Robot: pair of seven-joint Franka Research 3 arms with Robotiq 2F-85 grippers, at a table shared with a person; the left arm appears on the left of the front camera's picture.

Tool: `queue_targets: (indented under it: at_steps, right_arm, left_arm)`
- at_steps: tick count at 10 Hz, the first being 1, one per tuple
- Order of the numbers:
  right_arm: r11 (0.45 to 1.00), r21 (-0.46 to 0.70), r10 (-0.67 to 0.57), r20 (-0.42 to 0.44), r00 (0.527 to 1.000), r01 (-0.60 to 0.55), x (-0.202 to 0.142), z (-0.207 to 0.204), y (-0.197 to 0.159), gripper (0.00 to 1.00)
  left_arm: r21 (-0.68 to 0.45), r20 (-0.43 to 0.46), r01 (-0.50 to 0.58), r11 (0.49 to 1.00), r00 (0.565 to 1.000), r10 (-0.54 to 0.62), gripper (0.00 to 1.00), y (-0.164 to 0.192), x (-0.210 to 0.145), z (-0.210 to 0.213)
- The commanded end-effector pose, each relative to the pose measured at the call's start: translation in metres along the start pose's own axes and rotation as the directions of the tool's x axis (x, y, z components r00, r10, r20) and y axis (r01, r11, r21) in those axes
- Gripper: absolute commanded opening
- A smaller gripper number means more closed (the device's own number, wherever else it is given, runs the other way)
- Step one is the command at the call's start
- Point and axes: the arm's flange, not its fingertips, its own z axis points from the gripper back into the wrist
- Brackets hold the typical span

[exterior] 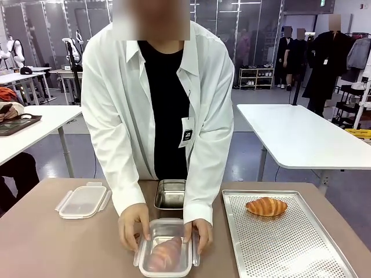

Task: Place the bread into the airtight container.
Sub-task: Pick up a Butter Roll and place it into an empty Airtight Container.

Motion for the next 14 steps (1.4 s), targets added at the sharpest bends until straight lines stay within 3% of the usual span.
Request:
queue_targets:
  at_steps: [1, 14]
  right_arm:
    - [1.0, 0.012, 0.022, -0.003, 1.0, -0.022, 0.0, 0.0022, -0.0033, 1.0]
    - [1.0, 0.012, 0.022, -0.003, 1.0, -0.022, 0.0, 0.0022, -0.0033, 1.0]
  left_arm:
    - [-0.011, -0.002, 0.022, 1.0, 1.0, -0.022, 1.0, -0.0003, 0.0002, 0.0008]
    - [-0.011, -0.002, 0.022, 1.0, 1.0, -0.022, 1.0, -0.0003, 0.0002, 0.0008]
